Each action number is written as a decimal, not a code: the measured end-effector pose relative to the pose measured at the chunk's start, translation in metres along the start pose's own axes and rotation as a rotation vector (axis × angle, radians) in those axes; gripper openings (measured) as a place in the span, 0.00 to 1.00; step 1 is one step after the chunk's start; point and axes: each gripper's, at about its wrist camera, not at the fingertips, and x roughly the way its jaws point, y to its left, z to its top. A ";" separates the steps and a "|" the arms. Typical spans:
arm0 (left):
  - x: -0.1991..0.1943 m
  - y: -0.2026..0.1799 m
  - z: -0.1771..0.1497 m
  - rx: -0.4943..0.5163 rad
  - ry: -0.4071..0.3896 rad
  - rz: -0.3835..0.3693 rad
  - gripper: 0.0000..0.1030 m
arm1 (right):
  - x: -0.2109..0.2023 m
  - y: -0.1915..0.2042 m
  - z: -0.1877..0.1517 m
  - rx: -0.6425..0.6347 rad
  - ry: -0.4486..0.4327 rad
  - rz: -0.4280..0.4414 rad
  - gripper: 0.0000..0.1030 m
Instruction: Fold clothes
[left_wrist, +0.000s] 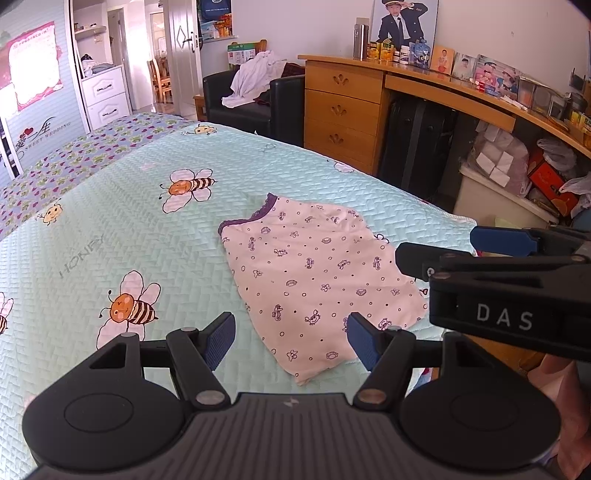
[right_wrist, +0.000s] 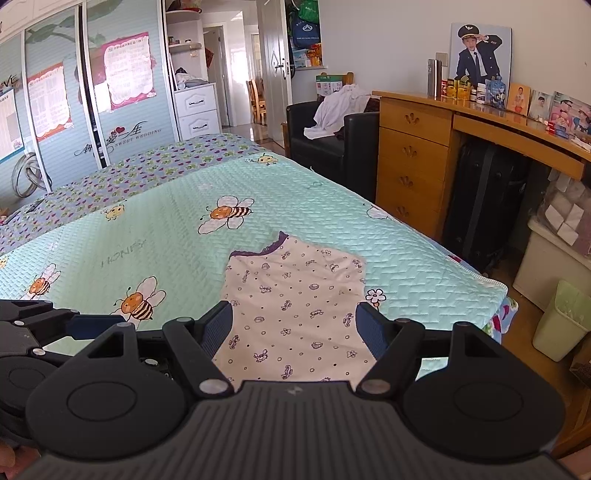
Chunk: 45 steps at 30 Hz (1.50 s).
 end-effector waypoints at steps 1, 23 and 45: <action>0.000 0.000 0.000 0.000 0.001 0.000 0.67 | 0.000 0.000 0.000 0.002 0.001 0.001 0.71; 0.002 0.011 -0.014 0.004 -0.011 -0.020 0.68 | 0.009 0.003 -0.013 -0.003 0.019 -0.002 0.73; -0.089 0.085 -0.065 -0.183 -0.324 0.323 1.00 | -0.048 0.076 -0.026 -0.120 -0.371 0.237 0.99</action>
